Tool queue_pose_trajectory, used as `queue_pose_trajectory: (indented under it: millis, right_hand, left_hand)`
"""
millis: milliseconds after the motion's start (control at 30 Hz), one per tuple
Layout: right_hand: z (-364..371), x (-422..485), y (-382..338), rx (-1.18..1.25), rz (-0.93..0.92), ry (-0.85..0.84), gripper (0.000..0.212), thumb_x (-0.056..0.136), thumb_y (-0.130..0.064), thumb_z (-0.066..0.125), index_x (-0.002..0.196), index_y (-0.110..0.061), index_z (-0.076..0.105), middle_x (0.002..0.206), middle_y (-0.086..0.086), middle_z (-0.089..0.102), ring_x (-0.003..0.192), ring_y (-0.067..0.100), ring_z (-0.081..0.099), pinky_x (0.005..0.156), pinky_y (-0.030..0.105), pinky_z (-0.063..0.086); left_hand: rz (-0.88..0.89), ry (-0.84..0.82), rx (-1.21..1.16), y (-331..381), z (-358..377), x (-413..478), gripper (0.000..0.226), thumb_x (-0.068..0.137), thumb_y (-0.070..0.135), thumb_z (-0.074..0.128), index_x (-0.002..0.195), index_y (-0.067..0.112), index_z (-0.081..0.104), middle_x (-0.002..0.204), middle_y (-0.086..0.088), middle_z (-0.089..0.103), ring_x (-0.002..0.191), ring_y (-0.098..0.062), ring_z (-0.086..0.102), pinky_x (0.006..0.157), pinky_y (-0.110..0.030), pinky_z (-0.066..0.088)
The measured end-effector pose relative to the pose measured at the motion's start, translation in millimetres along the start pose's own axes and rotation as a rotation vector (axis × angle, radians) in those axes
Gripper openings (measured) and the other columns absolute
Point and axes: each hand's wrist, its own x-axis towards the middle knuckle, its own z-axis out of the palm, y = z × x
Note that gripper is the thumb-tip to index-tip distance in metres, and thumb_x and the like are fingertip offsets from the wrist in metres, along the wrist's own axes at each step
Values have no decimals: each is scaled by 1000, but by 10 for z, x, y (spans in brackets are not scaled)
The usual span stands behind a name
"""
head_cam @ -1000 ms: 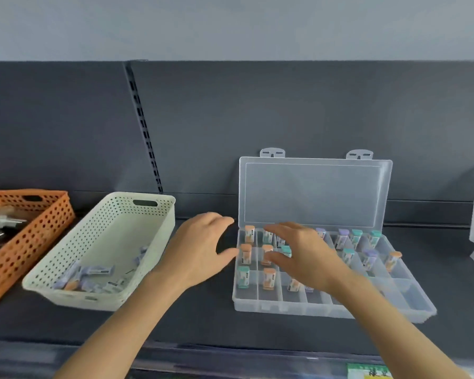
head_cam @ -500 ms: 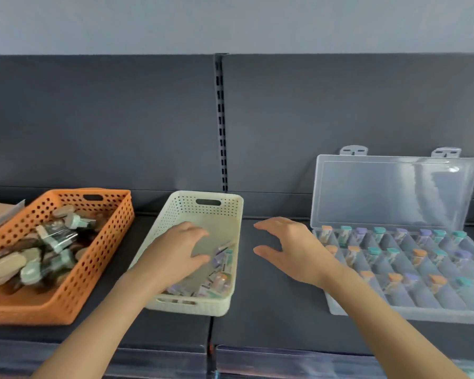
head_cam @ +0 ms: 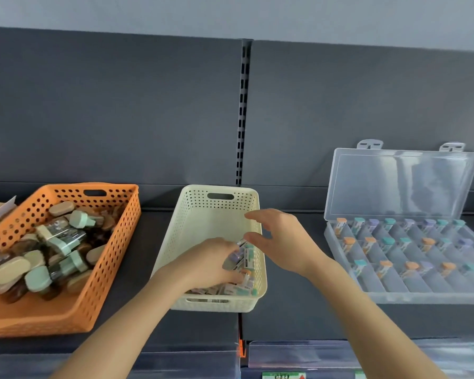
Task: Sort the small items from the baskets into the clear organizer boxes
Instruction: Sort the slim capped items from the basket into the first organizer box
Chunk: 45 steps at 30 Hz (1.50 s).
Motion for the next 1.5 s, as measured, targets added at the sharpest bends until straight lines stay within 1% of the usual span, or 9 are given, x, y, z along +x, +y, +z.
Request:
queue_pose_trajectory:
  millis: [167,367,500,600,833,1000,1167,1367,1500]
  right_hand:
    - [-102,89,51,1,28,52,42,92,-27,57,134,-19,52,130,-1,56,113,15,53,89,19,39]
    - [-116,152,161,6,20,63,41,92,-24,55,132,-20,54,131,-4,57,119,12,51,98,25,43]
    - [-117,159,233,33,25,61,40,92,-26,55,132,-22,54,132,-6,57,121,9,50,100,25,43]
    - [-112,171,250,58,25,63,40,92,-25,56,132,-21,54,132,-5,57,121,10,50,101,27,43]
    - [-53,168,221,92,27,57,40,92,-23,57,132,-19,54,129,-2,58,118,12,53,99,29,45]
    - [-53,114,243,102,33,57,39,92,-24,56,131,-21,55,128,-5,58,117,11,53,98,27,45]
    - [-61,76,263,106,44,53,39,92,-26,56,131,-22,55,128,-6,58,117,10,52,99,29,45]
    - [-35,85,212,103,37,43,39,92,-25,56,131,-21,55,128,-5,58,115,11,53,98,31,46]
    - [41,142,71,120,-7,10,37,92,-23,56,129,-20,56,127,-9,58,111,8,55,92,22,47]
  left_hand:
    - [-32,74,65,30,-4,409,42,85,47,54,116,18,51,105,1,56,94,-17,56,84,-40,49]
    - [-78,1,33,56,7,714,37,80,29,63,110,13,47,98,2,52,89,-19,54,77,-35,50]
    - [-115,-76,-151,-3,5,762,71,76,30,73,137,17,40,130,1,49,114,-17,51,91,-28,46]
    - [-110,-99,-165,-9,63,734,86,68,33,79,141,19,35,137,2,42,122,-16,44,99,-31,41]
    - [-176,-71,-103,64,149,706,72,57,28,81,116,14,43,98,3,51,86,-15,57,73,-33,54]
    - [-321,61,-221,41,127,671,51,70,15,70,114,21,45,107,5,55,93,-14,56,74,-27,50]
    - [-337,88,-555,-64,32,575,47,68,4,74,109,18,54,102,0,59,86,-12,58,62,-22,46]
    - [-351,361,-926,-103,-243,286,31,77,-10,58,102,9,58,95,-13,61,77,-18,56,60,-27,51]
    - [-370,518,-1068,-175,-437,-26,29,77,-5,63,101,11,59,96,-16,61,84,-24,60,83,-44,54]
